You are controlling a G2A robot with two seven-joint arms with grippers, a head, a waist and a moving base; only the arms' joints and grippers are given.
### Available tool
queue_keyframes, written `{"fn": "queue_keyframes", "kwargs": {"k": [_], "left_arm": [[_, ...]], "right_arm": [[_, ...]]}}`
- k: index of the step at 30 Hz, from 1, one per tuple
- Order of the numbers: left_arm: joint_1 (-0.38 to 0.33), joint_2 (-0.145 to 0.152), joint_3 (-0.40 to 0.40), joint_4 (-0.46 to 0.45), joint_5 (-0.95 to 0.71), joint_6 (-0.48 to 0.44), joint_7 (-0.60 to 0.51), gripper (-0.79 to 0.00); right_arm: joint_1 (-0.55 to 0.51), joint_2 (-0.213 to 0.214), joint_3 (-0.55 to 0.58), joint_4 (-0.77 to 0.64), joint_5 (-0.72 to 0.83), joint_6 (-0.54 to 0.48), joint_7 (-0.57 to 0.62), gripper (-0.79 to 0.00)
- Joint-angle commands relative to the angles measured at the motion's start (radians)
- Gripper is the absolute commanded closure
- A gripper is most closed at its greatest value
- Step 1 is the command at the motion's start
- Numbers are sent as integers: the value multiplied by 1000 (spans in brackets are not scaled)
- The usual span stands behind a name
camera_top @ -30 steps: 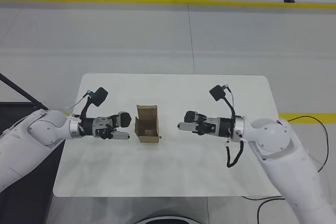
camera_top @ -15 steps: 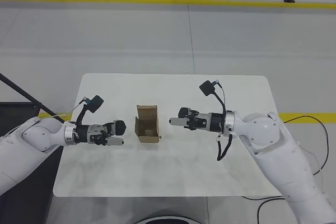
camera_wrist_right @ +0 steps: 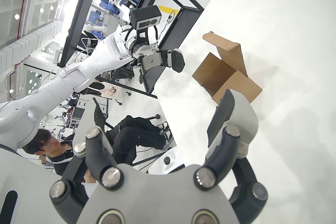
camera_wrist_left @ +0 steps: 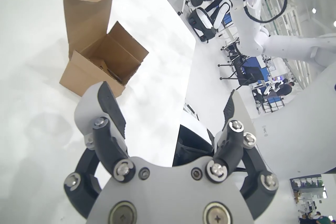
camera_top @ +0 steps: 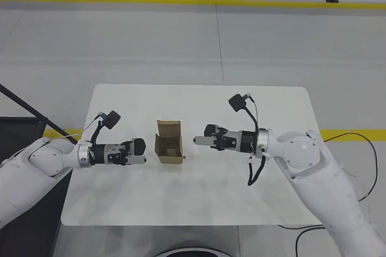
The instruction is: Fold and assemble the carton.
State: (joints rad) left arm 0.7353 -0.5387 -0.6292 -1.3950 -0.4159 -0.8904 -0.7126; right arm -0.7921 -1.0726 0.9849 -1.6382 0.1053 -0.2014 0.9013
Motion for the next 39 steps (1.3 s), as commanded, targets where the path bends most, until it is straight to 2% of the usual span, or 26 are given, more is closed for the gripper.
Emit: {"fn": "queue_keyframes", "kwargs": {"k": [1,10,19,24,30,39], "left_arm": [[7,-3,-2,11,-25,10,-17,-785],[15,-23,-14,53,-140,74,-123,-785],[15,-24,-14,55,-141,73,-126,-785],[35,-33,-27,33,-177,120,-107,-785],[40,-54,-36,40,-240,143,-143,-785],[25,-95,-41,71,-230,199,-141,-785]], "right_arm": [[4,-4,-12,12,0,5,4,-785],[55,-31,-84,101,-13,19,-13,-785],[55,-31,-84,101,-13,19,-13,-785],[48,-37,-102,107,-33,32,-26,-785],[87,-61,-147,175,3,9,-15,-785],[164,-106,-221,286,45,-13,7,-785]]}}
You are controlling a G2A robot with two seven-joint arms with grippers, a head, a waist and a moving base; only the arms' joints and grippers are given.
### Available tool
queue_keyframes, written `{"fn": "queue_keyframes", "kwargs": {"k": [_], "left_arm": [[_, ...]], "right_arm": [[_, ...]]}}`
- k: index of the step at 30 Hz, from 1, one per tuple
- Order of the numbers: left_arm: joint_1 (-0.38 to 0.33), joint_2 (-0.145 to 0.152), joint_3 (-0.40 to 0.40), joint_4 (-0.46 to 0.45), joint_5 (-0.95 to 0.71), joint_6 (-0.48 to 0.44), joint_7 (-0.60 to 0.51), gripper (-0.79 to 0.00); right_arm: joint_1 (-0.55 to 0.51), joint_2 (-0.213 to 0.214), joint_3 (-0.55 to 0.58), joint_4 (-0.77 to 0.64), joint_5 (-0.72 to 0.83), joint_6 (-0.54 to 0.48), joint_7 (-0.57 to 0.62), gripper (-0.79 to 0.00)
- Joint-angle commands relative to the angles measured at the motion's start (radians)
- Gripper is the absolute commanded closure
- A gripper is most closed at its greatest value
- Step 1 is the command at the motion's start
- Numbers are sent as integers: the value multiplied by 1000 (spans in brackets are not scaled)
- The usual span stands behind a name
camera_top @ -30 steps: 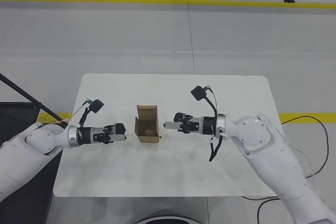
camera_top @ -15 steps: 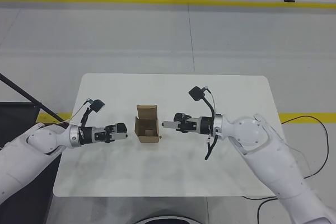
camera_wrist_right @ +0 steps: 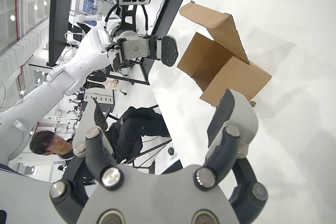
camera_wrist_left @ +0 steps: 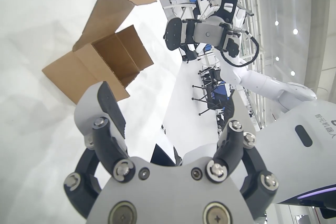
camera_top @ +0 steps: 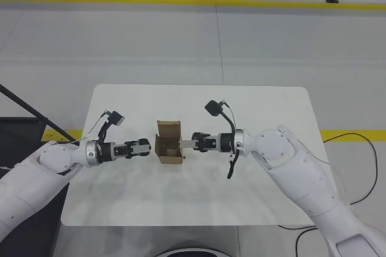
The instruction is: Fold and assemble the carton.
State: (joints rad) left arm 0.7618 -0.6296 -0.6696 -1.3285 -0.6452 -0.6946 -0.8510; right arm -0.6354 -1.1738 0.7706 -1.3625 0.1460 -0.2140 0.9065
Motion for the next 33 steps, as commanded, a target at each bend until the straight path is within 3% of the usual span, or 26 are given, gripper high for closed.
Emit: {"fn": "queue_keyframes", "kwargs": {"k": [1,12,33], "left_arm": [[-2,-9,-2,8,-2,7,-5,-785],[-15,-50,-17,44,-21,30,-58,-785],[-7,-99,-71,71,-3,73,-119,-785]], "right_arm": [[15,-9,-13,19,7,-1,3,-785],[82,-58,-72,129,36,-2,28,-785],[136,-123,-119,239,42,-15,54,-785]]}}
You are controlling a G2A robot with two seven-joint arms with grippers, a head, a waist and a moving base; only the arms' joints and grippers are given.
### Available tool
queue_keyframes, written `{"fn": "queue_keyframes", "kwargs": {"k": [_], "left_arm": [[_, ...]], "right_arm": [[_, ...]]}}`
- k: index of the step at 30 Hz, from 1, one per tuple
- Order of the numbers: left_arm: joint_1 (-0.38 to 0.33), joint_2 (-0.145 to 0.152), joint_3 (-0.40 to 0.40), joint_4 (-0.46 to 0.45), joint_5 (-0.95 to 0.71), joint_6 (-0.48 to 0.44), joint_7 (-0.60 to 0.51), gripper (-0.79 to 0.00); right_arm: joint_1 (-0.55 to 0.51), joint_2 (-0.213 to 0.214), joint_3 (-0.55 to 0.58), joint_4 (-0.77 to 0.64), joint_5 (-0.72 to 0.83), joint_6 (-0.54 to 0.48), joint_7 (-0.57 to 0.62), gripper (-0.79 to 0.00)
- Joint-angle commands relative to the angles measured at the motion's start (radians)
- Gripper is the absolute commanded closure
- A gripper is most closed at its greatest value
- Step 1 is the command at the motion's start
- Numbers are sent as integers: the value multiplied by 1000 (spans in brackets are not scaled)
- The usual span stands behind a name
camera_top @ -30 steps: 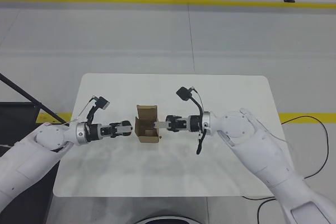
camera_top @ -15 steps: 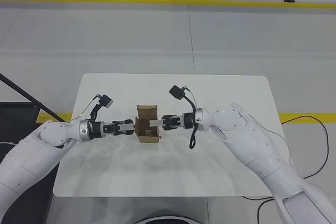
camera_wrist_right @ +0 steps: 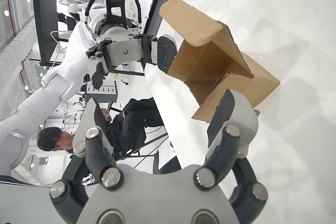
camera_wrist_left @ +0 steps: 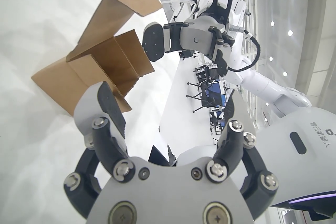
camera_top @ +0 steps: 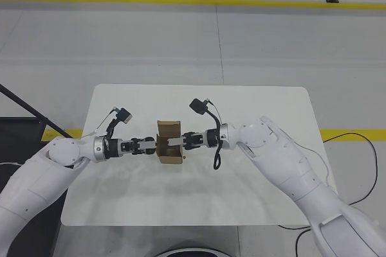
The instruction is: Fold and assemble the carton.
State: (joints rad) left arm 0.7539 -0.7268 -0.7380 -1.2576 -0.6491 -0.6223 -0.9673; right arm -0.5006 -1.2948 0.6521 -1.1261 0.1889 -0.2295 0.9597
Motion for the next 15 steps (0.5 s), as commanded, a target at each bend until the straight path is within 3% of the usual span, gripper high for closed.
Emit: {"fn": "queue_keyframes", "kwargs": {"k": [1,15], "left_arm": [[2,-4,-6,1,3,2,-5,-785],[17,-27,-42,5,28,30,-29,-785]], "right_arm": [[2,-4,-1,6,-2,0,2,-785],[5,-25,6,34,-12,-6,20,-785]]}}
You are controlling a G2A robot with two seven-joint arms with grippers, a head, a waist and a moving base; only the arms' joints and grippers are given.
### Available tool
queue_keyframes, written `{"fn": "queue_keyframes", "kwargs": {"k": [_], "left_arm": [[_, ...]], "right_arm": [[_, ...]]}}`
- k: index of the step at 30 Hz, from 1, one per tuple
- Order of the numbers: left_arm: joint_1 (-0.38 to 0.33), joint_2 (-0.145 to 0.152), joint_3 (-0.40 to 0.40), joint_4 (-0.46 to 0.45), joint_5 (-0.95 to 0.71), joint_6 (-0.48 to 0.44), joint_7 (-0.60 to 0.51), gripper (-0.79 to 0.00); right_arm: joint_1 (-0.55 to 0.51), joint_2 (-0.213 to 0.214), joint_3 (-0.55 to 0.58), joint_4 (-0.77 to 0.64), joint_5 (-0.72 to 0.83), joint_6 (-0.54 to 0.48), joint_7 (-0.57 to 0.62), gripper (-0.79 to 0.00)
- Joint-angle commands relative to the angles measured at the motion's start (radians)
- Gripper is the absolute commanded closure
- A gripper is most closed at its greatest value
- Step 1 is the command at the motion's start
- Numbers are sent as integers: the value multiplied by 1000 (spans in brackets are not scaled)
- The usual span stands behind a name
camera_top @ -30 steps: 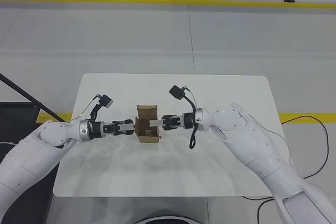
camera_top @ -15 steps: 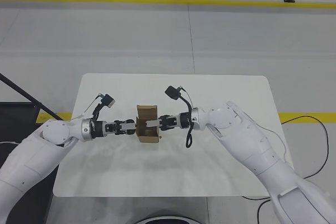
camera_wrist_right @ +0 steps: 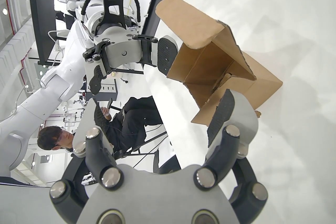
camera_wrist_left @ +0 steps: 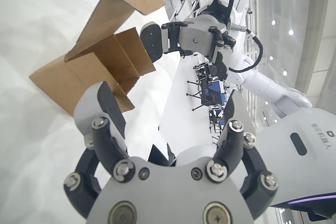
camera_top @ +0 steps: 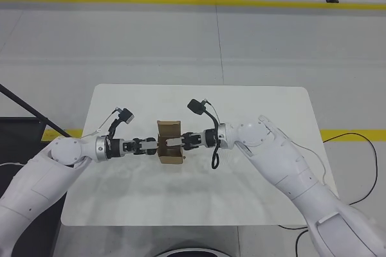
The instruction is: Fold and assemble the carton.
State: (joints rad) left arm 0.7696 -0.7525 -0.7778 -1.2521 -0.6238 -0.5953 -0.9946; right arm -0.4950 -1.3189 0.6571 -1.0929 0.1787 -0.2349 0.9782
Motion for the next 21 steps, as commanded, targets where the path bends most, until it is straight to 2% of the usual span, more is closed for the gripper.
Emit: {"fn": "queue_keyframes", "kwargs": {"k": [1,21], "left_arm": [[2,-3,-5,0,4,6,-3,-785],[5,-48,-26,16,29,48,-18,-785]], "right_arm": [[0,-2,2,2,-3,0,3,-785],[2,-30,4,21,-21,-10,33,-785]]}}
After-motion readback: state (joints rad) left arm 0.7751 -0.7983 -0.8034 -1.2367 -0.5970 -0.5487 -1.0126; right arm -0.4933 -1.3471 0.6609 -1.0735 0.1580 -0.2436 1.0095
